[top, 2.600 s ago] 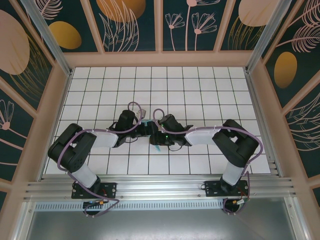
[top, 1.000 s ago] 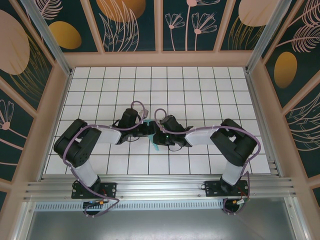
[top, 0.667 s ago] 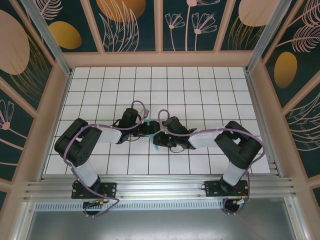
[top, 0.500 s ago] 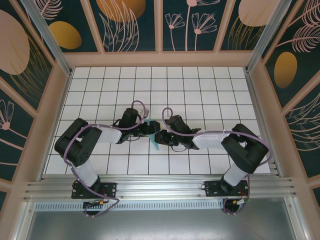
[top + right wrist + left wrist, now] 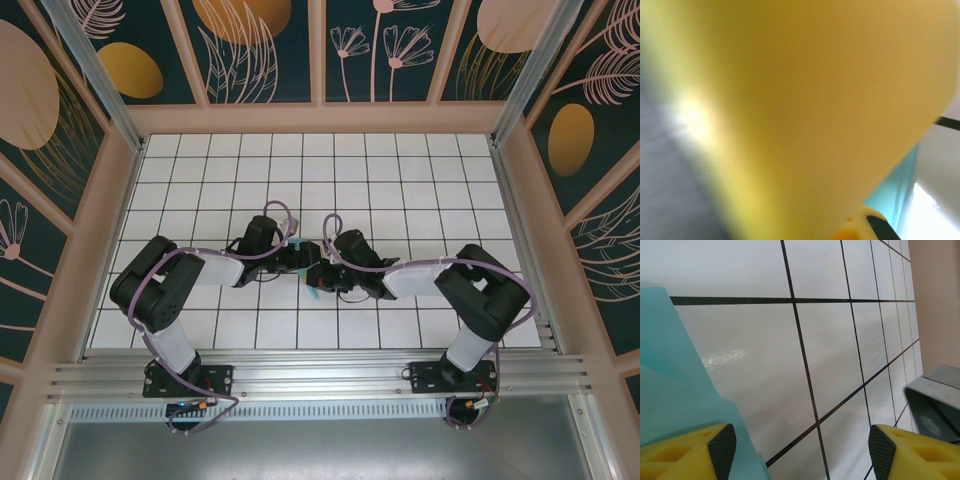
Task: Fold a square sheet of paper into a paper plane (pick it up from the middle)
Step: Fold the wing for the fifth time at the center of the table.
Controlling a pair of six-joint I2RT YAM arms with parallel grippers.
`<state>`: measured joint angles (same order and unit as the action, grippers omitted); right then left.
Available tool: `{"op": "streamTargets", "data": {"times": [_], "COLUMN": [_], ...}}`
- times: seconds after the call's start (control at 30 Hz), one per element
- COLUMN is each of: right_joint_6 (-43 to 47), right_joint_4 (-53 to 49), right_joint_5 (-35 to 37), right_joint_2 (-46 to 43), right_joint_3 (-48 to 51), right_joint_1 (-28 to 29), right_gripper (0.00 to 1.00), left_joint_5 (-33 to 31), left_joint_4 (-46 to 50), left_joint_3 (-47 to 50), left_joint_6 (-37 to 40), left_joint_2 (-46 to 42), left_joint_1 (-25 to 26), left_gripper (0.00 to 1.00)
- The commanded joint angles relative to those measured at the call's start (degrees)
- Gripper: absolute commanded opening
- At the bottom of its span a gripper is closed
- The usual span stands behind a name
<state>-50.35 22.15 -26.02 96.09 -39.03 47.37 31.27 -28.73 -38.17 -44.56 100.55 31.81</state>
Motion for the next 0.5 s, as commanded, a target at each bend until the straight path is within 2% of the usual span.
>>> {"op": "streamTargets", "data": {"times": [0.0, 0.47], "right_joint_6": [-1.84, -3.69], "right_joint_4": [3.62, 5.93], "right_joint_5": [-2.55, -7.82], "right_joint_2": [1.89, 6.69], "right_joint_3": [-0.37, 1.17], "right_joint_1": [-1.16, -2.02], "right_gripper": [0.04, 0.04], "left_joint_5": [0.25, 0.12], "left_joint_4": [4.30, 4.38], "left_joint_3": [0.55, 0.55], "left_joint_6": [1.05, 1.00], "left_joint_2": [2.29, 2.61], "left_joint_1": [0.20, 0.24], "left_gripper": [0.73, 0.73]}}
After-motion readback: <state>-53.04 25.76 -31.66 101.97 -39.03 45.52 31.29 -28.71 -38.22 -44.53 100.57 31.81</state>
